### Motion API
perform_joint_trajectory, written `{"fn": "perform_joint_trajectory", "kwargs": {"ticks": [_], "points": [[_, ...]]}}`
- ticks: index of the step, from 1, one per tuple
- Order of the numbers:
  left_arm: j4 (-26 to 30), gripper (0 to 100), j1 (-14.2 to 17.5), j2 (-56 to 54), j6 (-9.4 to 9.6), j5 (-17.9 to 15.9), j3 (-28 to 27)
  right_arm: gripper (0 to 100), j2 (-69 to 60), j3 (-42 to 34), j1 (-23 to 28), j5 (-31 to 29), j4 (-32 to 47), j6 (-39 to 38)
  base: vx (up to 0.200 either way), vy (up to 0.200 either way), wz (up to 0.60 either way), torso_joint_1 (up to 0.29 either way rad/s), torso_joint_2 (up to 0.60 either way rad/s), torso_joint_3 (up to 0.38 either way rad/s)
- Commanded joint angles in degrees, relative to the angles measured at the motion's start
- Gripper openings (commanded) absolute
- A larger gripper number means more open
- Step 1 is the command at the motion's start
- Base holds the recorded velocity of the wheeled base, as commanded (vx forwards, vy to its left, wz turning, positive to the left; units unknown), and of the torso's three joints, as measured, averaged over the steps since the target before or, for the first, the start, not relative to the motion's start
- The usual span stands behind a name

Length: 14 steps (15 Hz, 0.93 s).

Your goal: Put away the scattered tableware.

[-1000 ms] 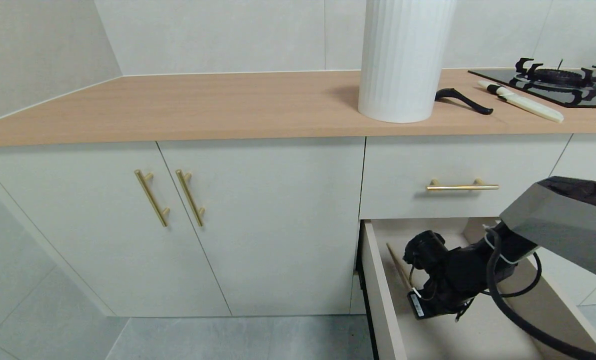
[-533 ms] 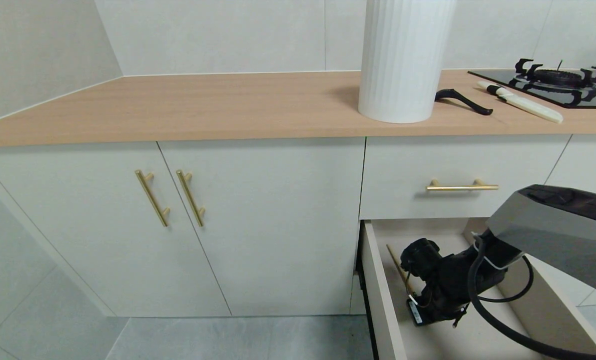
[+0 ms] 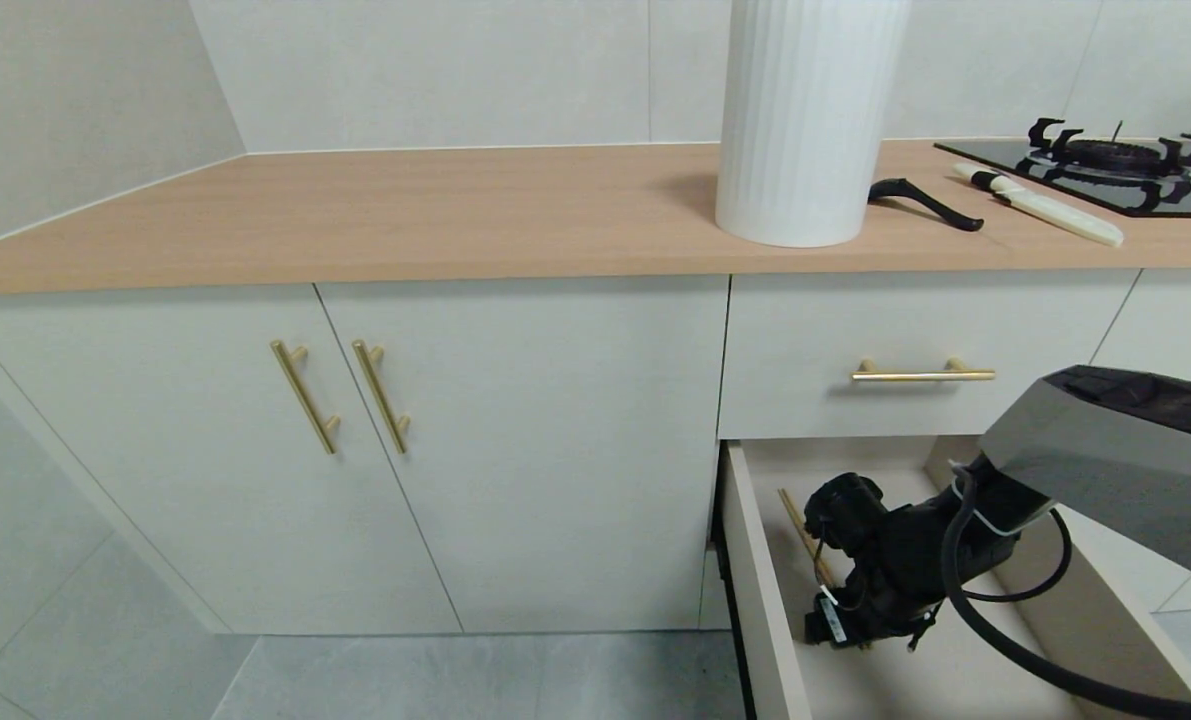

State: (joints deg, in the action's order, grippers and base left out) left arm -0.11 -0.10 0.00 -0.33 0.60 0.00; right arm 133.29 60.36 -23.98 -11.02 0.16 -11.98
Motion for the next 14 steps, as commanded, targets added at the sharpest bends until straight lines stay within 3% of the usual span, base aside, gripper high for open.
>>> {"fn": "perform_joint_trajectory", "kwargs": {"ticks": [1, 14], "points": [[-0.07, 100, 0.01, 0.00, -0.02, 0.02, 0.00, 100, -3.92, -0.59, -0.02, 0.03, 0.28, -0.06, 0.000, 0.000, 0.00, 0.000, 0.00, 0.000], [-0.07, 100, 0.01, 0.00, -0.02, 0.02, 0.00, 100, -42.68, -4.55, 3.76, 0.03, 1.07, 1.35, 0.000, 0.000, 0.00, 0.000, 0.00, 0.000]]}}
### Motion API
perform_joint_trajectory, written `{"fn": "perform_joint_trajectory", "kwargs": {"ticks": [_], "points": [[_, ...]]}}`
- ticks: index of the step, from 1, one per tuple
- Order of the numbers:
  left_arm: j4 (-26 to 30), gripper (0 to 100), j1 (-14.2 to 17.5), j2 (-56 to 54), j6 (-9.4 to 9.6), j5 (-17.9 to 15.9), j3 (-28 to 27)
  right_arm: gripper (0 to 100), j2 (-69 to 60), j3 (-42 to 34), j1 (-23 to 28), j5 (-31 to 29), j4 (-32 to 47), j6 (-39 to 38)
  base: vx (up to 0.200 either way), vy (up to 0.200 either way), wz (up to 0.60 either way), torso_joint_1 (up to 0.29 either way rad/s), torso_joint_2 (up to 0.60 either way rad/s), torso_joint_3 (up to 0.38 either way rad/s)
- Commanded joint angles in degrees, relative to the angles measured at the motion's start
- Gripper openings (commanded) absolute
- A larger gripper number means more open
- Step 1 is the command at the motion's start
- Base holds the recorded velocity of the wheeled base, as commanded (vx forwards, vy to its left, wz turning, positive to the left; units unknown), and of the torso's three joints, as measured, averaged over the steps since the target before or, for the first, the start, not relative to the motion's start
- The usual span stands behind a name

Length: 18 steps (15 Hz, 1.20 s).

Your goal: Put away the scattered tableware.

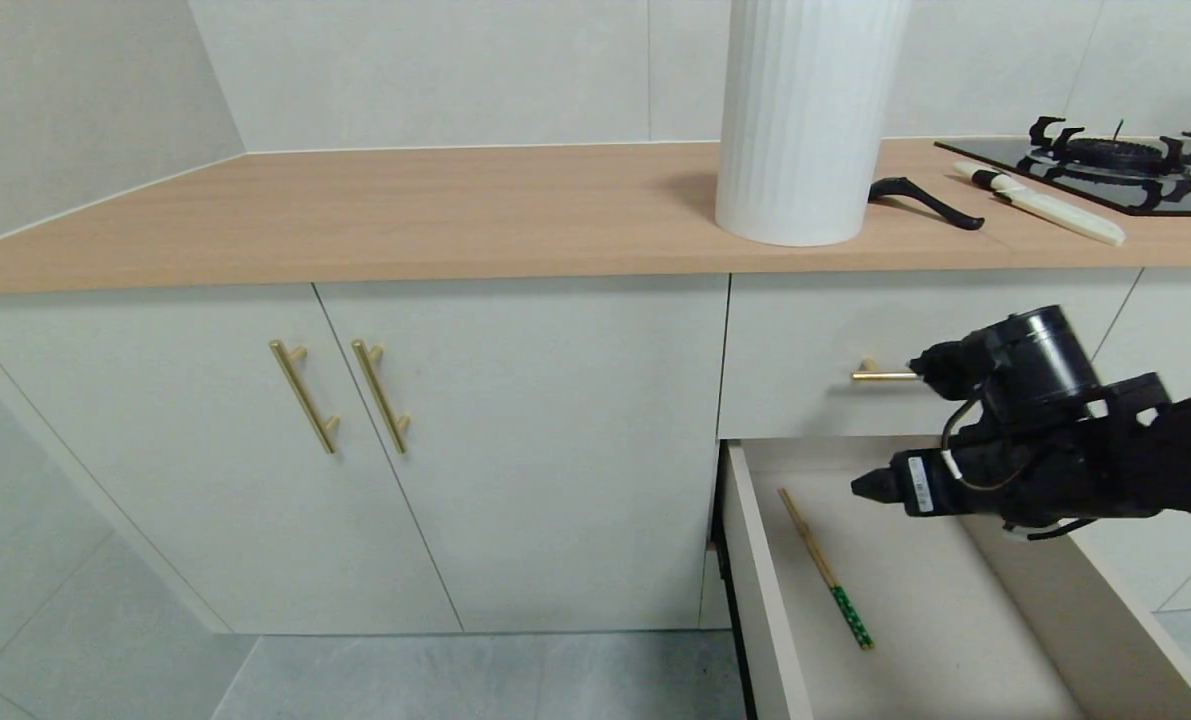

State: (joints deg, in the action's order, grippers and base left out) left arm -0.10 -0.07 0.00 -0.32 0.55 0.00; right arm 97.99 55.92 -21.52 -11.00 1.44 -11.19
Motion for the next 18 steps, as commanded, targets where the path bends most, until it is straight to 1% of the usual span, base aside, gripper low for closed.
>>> {"fn": "perform_joint_trajectory", "kwargs": {"ticks": [1, 4, 6, 9, 12, 16, 18], "points": [[0.01, 100, -0.01, 0.00, -0.03, 0.07, 0.00, 100, -9.13, -0.11, 2.09, 0.01, -0.38, 1.52, 0.000, 0.000, 0.00, 0.000, 0.00, 0.000], [-0.08, 100, -0.01, 0.00, -0.03, 0.07, 0.00, 100, -12.91, 0.07, 3.41, 0.10, -0.91, 2.40, 0.000, 0.000, 0.00, 0.000, 0.00, 0.000], [-0.08, 100, -0.01, 0.00, -0.03, 0.07, 0.00, 100, -14.14, -0.20, 4.64, 0.01, -3.02, 3.90, 0.000, 0.000, 0.00, 0.000, 0.00, 0.000], [0.01, 100, -0.01, 0.00, -0.03, 0.07, 0.00, 100, -14.58, -0.28, 7.28, 0.10, -5.13, 4.77, 0.000, 0.000, 0.00, 0.000, 0.00, 0.000], [-0.08, 100, -0.01, 0.00, -0.03, 0.07, 0.00, 100, -14.67, -0.20, 8.16, 0.10, -5.39, 4.86, 0.000, 0.000, 0.00, 0.011, -0.04, -0.033], [0.01, 100, -0.01, 0.00, -0.03, -0.02, 0.00, 100, -14.58, -0.20, 8.51, 0.10, -5.48, 4.86, 0.000, 0.000, 0.00, 0.074, -0.26, -0.266], [0.01, 100, -0.01, 0.00, -0.03, 0.07, 0.00, 100, -14.58, -0.11, 8.51, 0.10, -5.48, 4.86, 0.000, 0.000, 0.00, 0.178, -0.58, -0.290]]}}
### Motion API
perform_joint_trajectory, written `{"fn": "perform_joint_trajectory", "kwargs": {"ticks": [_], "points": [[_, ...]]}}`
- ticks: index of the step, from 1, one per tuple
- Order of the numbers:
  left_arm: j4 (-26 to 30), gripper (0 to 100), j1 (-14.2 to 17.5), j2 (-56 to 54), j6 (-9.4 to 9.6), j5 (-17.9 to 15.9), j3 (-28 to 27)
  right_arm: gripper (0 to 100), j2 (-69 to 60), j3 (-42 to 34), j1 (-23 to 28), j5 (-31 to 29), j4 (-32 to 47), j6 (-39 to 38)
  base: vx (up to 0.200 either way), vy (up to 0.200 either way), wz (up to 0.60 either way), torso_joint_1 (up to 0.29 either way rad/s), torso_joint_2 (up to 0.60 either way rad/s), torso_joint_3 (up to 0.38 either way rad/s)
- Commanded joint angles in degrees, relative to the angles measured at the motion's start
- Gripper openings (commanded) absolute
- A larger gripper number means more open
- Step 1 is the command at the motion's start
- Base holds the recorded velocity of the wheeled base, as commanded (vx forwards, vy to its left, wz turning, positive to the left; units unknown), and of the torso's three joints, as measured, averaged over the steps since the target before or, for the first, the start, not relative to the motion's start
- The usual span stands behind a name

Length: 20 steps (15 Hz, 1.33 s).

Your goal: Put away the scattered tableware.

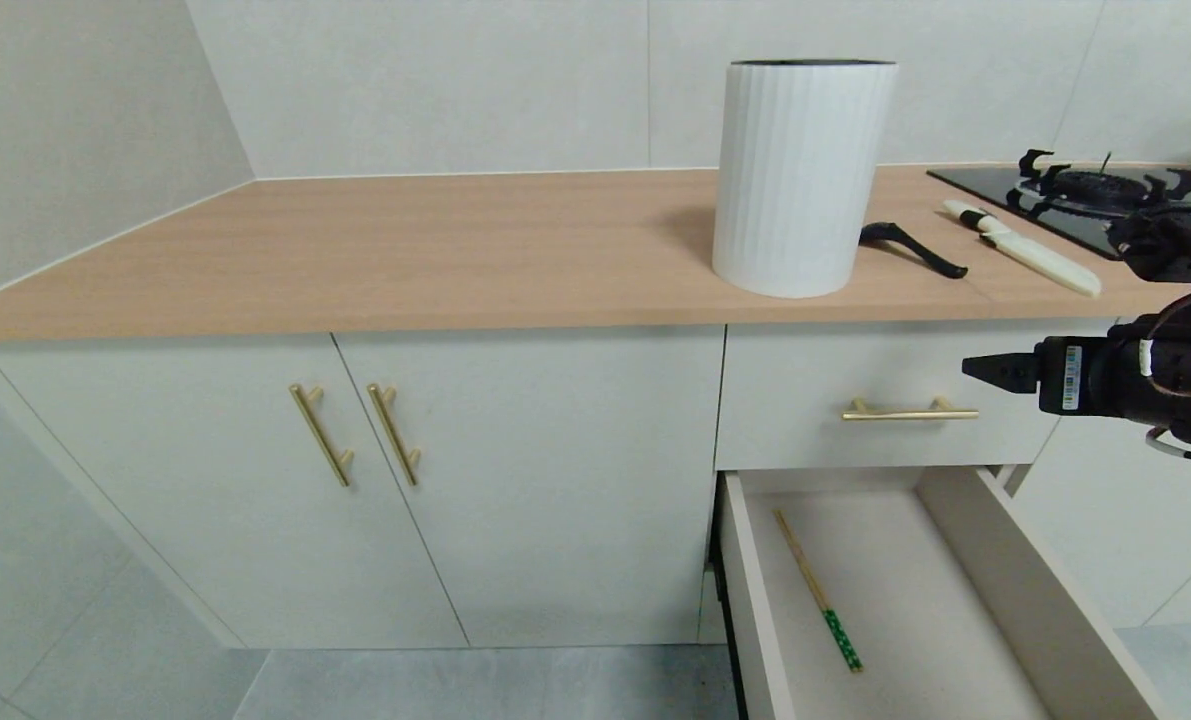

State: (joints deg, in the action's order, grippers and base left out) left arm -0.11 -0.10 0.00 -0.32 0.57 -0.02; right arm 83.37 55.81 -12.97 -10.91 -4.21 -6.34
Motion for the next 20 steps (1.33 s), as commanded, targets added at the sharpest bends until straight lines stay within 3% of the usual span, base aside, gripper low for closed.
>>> {"fn": "perform_joint_trajectory", "kwargs": {"ticks": [1, 14, 20], "points": [[0.02, 100, 0.01, 0.00, -0.03, 0.04, 0.02, 100, 0.12, -0.09, 0.05, 0.01, -0.19, 0.01, 0.000, 0.000, 0.00, 0.159, -0.53, -0.286], [0.02, 100, 0.01, 0.00, -0.03, 0.04, 0.02, 100, 0.30, -0.17, 0.05, 0.01, -0.19, 0.01, 0.000, 0.000, 0.00, 0.198, -0.48, -0.283], [0.02, 100, 0.01, 0.00, -0.03, 0.04, 0.02, 100, 0.65, -1.40, 0.05, 0.19, -0.28, 2.74, 0.000, 0.000, 0.00, 0.054, -0.11, -0.063]]}}
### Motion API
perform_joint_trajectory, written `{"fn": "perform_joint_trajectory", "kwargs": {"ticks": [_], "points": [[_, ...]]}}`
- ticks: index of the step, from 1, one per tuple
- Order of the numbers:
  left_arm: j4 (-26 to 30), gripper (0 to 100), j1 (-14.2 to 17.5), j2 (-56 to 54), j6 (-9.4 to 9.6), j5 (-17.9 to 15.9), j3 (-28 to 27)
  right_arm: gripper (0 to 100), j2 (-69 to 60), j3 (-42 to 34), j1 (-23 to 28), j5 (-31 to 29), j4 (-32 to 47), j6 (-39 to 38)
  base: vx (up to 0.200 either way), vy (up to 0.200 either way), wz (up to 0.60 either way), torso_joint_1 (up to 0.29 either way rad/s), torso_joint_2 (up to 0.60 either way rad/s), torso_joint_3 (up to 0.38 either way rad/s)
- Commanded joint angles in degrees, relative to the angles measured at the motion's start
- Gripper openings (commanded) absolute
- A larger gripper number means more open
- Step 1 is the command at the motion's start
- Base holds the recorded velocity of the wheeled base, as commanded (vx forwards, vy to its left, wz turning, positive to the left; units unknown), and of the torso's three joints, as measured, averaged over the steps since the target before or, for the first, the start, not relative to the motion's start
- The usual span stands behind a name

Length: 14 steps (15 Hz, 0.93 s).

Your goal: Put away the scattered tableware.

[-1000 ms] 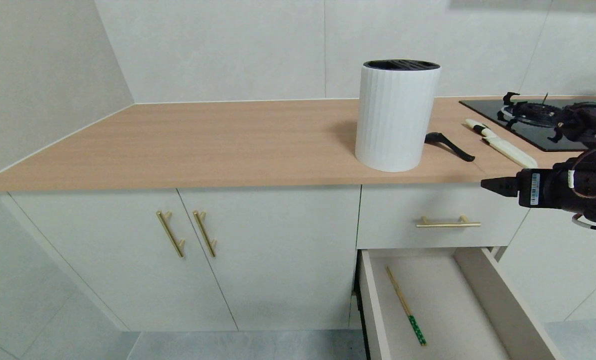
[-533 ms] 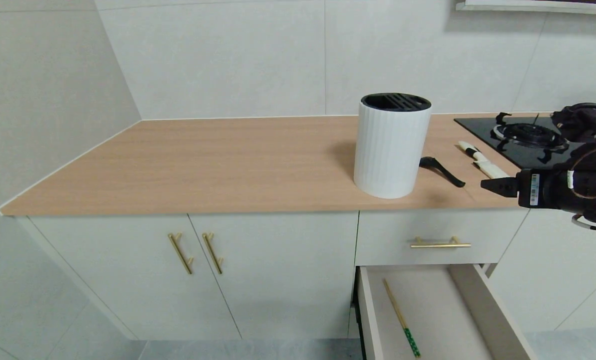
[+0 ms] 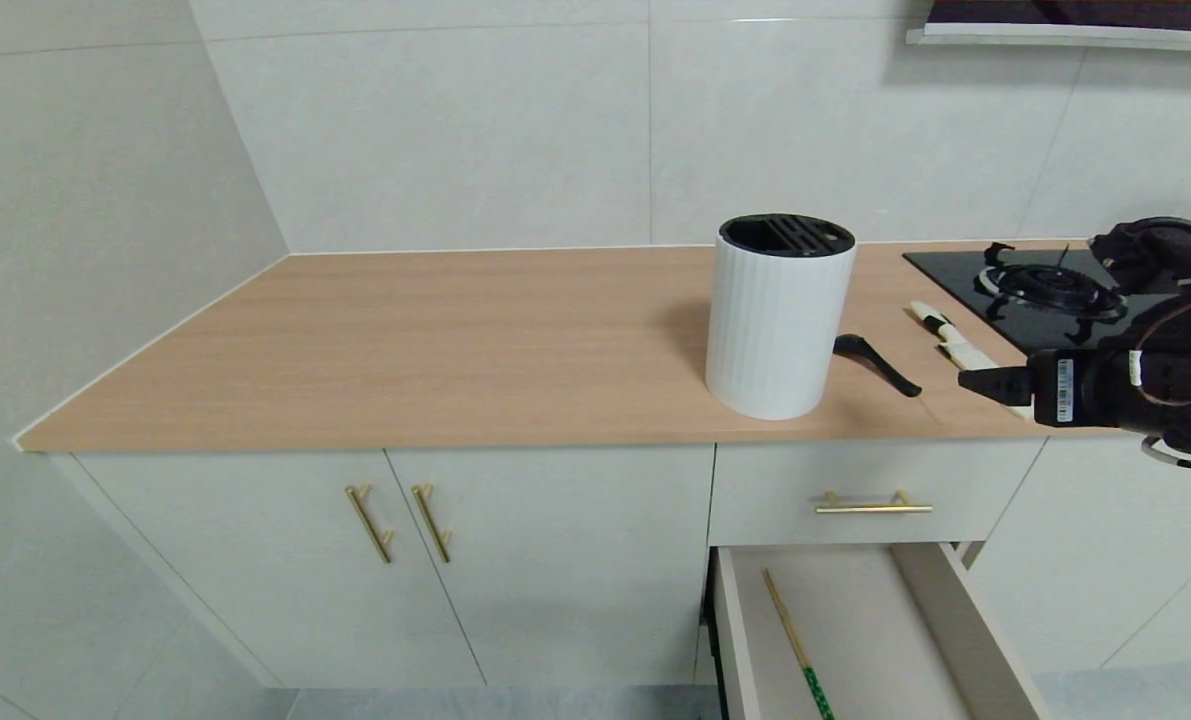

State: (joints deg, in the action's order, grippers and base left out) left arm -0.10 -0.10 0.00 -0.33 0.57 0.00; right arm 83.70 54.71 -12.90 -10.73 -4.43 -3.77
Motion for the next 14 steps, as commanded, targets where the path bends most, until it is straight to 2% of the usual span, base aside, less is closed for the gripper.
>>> {"fn": "perform_joint_trajectory", "kwargs": {"ticks": [1, 3, 5, 8, 10, 12, 14], "points": [[0.01, 100, 0.01, 0.00, -0.02, 0.04, 0.00, 100, 0.41, -0.31, -0.02, 0.09, -0.06, 0.51, 0.000, 0.000, 0.00, 0.000, 0.00, 0.000], [0.01, 100, 0.01, 0.00, -0.02, 0.04, 0.00, 100, 2.96, 1.10, 0.77, 0.71, -1.11, 0.78, 0.000, 0.000, 0.00, 0.000, 0.00, 0.000], [0.01, 100, 0.01, 0.00, -0.02, 0.04, 0.00, 100, 7.18, 3.74, 2.17, 2.99, -5.51, 3.33, 0.000, 0.000, 0.00, 0.000, 0.00, 0.000], [0.01, 100, 0.01, 0.00, -0.02, 0.04, 0.00, 100, 14.30, 9.10, 4.99, 11.96, -9.11, 6.14, 0.000, 0.000, 0.00, 0.000, 0.00, 0.000], [-0.08, 100, 0.01, 0.00, -0.02, 0.04, 0.00, 100, 17.81, 12.44, 6.31, 14.42, -9.20, 6.23, 0.000, 0.000, 0.00, 0.000, 0.00, 0.000], [-0.08, 100, 0.01, 0.00, -0.02, 0.04, 0.00, 100, 20.71, 12.79, 7.01, 17.93, -9.81, 6.14, 0.000, 0.000, 0.00, 0.000, 0.00, 0.000], [0.01, 100, 0.01, 0.00, -0.02, 0.04, 0.00, 100, 24.40, 12.35, 7.80, 18.11, -16.14, 6.14, 0.000, 0.000, 0.00, 0.000, 0.00, 0.000]]}}
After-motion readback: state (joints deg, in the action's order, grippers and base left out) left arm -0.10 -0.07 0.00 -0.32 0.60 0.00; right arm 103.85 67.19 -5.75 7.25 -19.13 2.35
